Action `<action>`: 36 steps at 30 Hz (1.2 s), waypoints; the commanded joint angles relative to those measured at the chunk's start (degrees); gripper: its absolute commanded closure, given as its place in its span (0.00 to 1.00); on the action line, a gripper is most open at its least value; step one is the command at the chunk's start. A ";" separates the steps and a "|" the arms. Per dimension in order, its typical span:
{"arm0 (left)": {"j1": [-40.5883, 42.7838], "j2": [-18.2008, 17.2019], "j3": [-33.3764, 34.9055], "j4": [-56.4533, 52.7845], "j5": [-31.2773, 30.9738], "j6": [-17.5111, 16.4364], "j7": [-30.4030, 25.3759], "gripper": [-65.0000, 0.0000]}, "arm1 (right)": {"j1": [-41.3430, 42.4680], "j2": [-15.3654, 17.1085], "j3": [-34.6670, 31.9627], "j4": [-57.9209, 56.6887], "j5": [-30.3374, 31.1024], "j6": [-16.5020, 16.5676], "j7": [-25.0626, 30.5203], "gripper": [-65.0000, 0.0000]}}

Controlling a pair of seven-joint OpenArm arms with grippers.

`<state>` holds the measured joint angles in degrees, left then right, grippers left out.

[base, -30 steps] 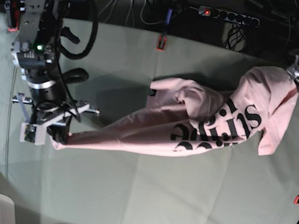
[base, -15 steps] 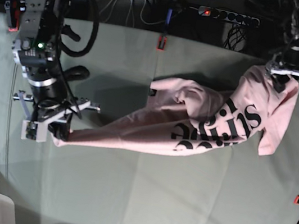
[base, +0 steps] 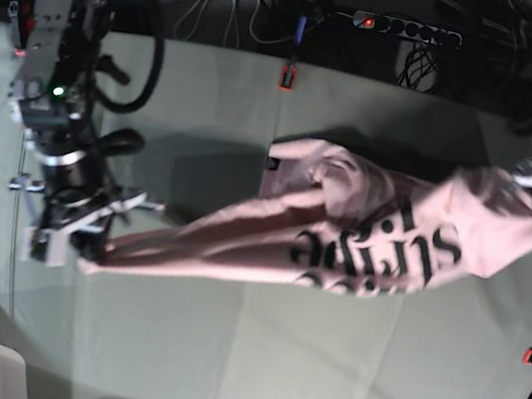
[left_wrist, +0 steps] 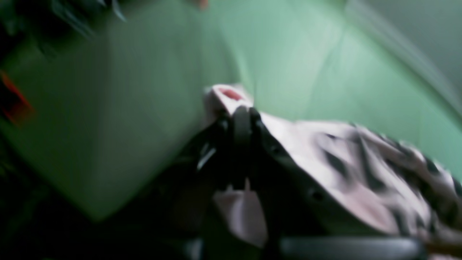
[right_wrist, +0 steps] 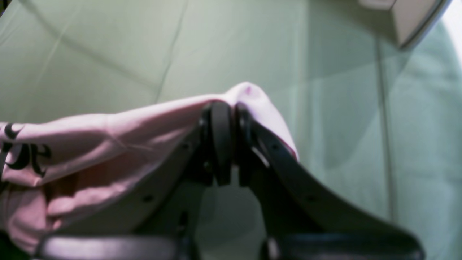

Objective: Layout the t-shirt on the table in an organized manner, then fold the t-shirt properly
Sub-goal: 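Lift the shirt with both grippers and shake it out over the table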

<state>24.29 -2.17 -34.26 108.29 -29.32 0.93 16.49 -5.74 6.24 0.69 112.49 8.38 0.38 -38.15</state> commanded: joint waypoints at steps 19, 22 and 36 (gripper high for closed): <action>-23.46 -5.87 -10.00 1.56 0.09 -0.53 17.66 1.00 | 19.23 0.49 9.47 -3.87 -0.16 8.98 -4.53 1.00; -26.01 -6.31 -8.07 1.56 0.18 -0.27 17.66 1.00 | 24.51 0.49 9.29 -8.97 -0.07 9.07 -4.18 1.00; -49.92 -5.69 9.16 -21.04 10.11 -0.18 17.49 1.00 | 47.63 4.88 7.62 -40.71 -0.34 9.07 6.55 1.00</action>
<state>-23.88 -7.38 -25.02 85.78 -18.90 1.04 36.07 39.48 10.83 8.25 70.35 7.90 9.63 -33.71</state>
